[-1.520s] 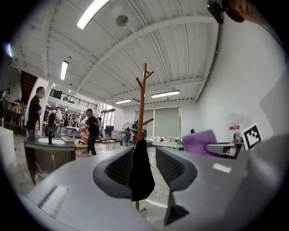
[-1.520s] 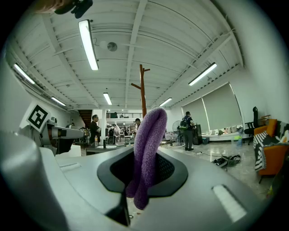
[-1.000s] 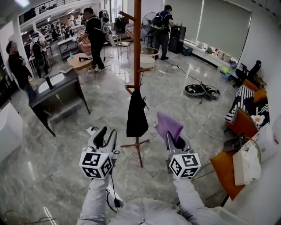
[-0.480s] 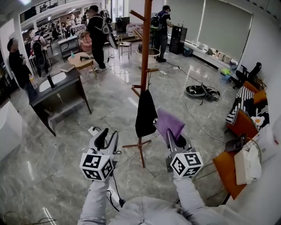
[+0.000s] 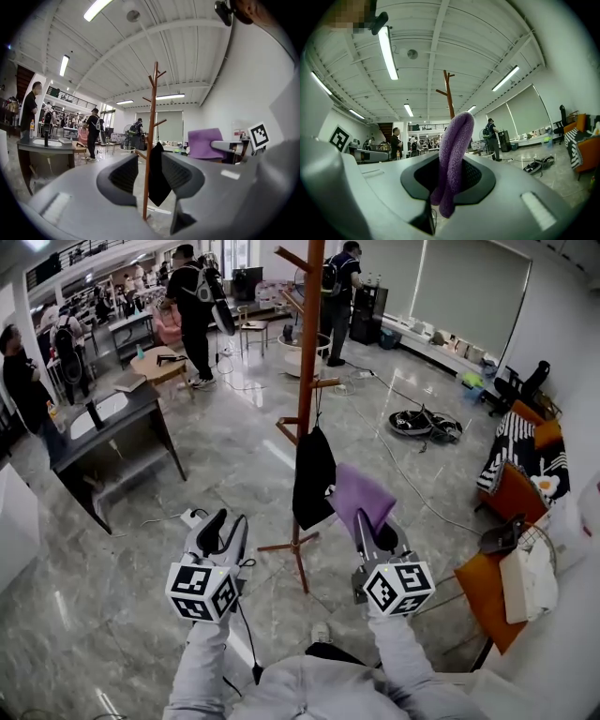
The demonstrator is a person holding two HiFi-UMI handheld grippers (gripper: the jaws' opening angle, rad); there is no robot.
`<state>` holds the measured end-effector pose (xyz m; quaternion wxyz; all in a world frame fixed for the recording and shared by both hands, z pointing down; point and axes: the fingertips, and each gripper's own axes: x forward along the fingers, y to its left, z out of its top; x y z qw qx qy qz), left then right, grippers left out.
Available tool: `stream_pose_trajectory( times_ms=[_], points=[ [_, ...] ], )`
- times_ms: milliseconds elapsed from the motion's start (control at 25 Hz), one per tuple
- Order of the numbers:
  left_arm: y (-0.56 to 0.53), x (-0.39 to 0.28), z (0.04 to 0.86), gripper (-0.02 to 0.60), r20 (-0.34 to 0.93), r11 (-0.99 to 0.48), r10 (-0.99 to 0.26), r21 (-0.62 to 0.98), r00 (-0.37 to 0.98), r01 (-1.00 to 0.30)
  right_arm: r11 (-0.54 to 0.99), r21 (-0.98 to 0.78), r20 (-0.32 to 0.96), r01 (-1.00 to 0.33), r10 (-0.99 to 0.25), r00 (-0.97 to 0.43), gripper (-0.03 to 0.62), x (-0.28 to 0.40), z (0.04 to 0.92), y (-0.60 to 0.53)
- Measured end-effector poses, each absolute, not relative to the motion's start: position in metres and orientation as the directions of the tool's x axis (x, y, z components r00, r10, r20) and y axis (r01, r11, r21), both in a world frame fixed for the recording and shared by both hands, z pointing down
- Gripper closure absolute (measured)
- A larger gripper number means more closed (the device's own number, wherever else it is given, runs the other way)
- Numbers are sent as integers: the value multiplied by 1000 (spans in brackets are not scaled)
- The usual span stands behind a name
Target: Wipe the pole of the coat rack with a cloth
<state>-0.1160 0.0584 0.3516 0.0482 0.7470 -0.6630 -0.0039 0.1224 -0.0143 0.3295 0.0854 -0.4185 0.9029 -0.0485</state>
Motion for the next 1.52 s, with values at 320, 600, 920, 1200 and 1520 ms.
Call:
stream_pose_trajectory(
  times_ms=[320, 600, 920, 1200, 1520],
  points=[
    [-14, -113, 349, 419, 64, -141, -987, 53, 144, -989, 636, -197, -149, -747, -772, -618, 534, 127, 325, -83],
    [-78, -119, 353, 419, 65, -94, -993, 78, 99, -993, 661, -217, -147, -718, -749, -646, 534, 123, 336, -154],
    [-122, -126, 340, 419, 55, -39, -998, 30, 40, -999, 679, -214, -175, -702, -734, -656, 534, 127, 324, -221],
    [-138, -148, 338, 419, 55, 1, -998, 31, 1, -1000, 691, -186, -183, -698, -723, -666, 534, 113, 315, -247],
    [-153, -177, 334, 419, 52, -48, -997, 29, 49, -998, 619, -83, -236, -781, -774, -588, 534, 104, 278, -256]
  ],
)
